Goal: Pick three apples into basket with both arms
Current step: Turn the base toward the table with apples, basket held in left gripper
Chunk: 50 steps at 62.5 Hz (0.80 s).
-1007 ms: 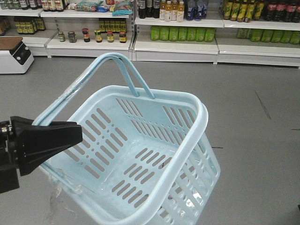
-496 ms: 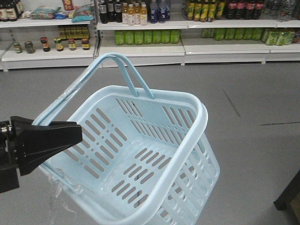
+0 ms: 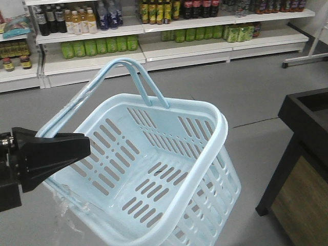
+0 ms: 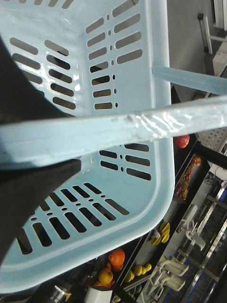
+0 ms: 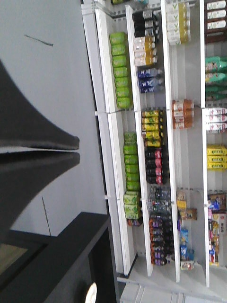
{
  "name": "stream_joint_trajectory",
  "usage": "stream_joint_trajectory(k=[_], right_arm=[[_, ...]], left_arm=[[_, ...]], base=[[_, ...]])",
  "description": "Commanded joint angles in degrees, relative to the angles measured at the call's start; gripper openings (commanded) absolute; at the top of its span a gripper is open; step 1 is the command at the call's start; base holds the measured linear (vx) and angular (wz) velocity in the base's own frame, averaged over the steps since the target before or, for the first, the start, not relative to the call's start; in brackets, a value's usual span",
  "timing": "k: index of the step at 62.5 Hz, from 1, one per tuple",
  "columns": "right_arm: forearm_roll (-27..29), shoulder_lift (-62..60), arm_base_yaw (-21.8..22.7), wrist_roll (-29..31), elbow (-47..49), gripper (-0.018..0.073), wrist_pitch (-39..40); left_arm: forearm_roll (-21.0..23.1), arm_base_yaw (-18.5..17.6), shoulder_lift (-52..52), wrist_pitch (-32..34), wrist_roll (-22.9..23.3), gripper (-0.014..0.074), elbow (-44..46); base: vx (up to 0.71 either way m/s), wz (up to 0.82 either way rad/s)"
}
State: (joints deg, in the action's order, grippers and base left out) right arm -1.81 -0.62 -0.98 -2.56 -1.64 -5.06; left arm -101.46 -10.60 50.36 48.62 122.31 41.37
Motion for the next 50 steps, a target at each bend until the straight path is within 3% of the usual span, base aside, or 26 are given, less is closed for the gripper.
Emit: stream_joint_trajectory(k=[1,50], right_arm=[[-0.59,-0.62,0.38,0.02,-0.76,-0.0001,4.04],[-0.59,-0.62,0.38,0.02,-0.76,-0.0001,4.04]], left_arm=[[0.34,-0.36,-0.59,-0.84,0.83,-0.0007,1.81],[0.34,-0.36,-0.59,-0.84,0.83,-0.0007,1.81]], base=[[0.12,-0.47],[0.10,-0.39]])
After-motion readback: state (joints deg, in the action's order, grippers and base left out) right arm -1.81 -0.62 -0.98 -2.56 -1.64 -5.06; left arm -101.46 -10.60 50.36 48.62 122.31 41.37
